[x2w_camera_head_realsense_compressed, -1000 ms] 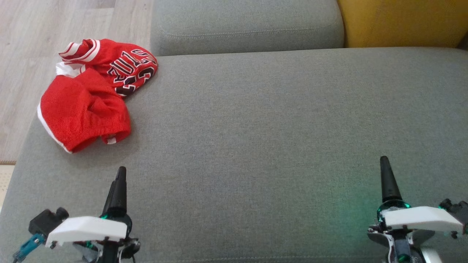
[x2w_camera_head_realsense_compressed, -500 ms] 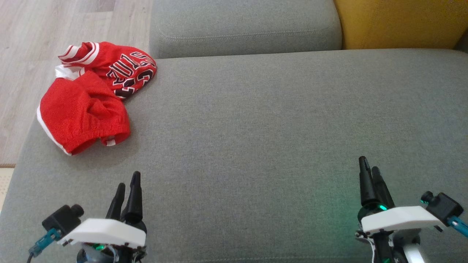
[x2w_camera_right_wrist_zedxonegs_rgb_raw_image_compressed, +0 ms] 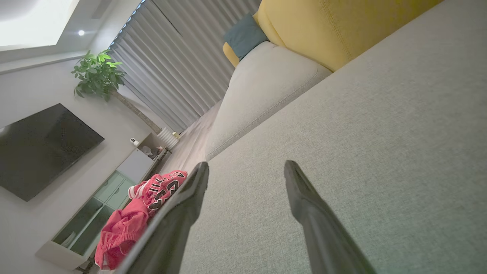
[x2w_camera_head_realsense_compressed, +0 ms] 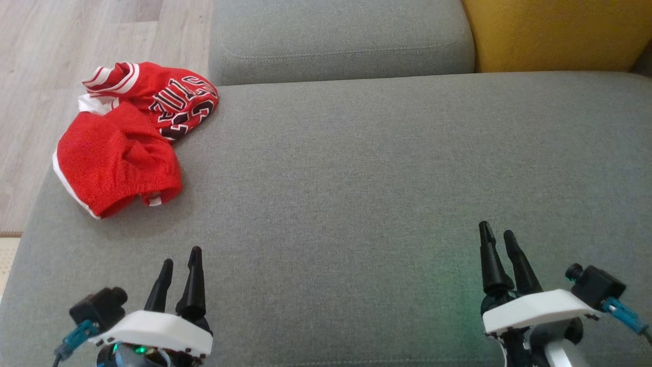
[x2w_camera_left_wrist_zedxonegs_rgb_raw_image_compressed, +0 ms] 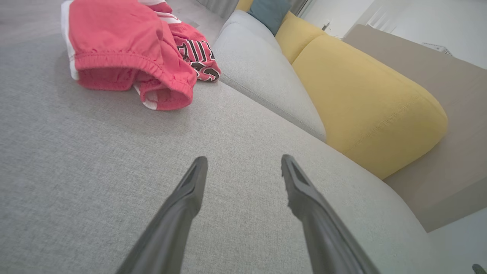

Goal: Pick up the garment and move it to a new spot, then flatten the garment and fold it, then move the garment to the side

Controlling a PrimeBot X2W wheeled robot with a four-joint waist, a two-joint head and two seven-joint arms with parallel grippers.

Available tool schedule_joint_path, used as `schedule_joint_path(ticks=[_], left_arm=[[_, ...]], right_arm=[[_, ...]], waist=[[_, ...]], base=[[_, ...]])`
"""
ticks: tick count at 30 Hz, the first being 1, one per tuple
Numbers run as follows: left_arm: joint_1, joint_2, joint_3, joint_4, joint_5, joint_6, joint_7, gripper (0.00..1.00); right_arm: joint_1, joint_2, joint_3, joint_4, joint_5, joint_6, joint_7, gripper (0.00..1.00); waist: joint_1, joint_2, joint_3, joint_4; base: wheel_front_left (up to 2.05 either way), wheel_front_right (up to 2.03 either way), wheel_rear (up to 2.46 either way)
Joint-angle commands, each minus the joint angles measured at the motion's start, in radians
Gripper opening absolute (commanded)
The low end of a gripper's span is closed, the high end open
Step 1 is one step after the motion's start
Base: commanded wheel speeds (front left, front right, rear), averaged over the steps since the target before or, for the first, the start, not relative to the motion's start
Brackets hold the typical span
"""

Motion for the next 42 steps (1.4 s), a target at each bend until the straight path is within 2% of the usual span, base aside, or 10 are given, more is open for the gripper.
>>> schedule_joint_path(ticks=[1, 23, 42], left_arm=[[-0.024, 0.017, 0.013, -0.043, 0.031, 0.002, -0.014, 1.0], [0.006, 0.032, -0.001, -0.066, 0.297, 0.037, -0.082, 1.0], [0.023, 0.03, -0.004, -0.096, 0.507, 0.056, -0.134, 1.0]], right_arm=[[-0.048, -0.009, 0.023, -0.033, -0.029, 0.005, -0.014, 1.0], [-0.057, -0.011, 0.08, -0.054, -0.312, 0.006, -0.082, 1.0], [-0.065, -0.012, 0.066, -0.068, -0.536, 0.007, -0.135, 1.0]], waist=[[0.0, -0.0001, 0.0, 0.0], [0.0, -0.0001, 0.003, -0.003], [0.0, -0.0001, 0.004, -0.007]], base=[[0.0, 0.0, 0.0], [0.0, 0.0, 0.0], [0.0, 0.0, 0.0]])
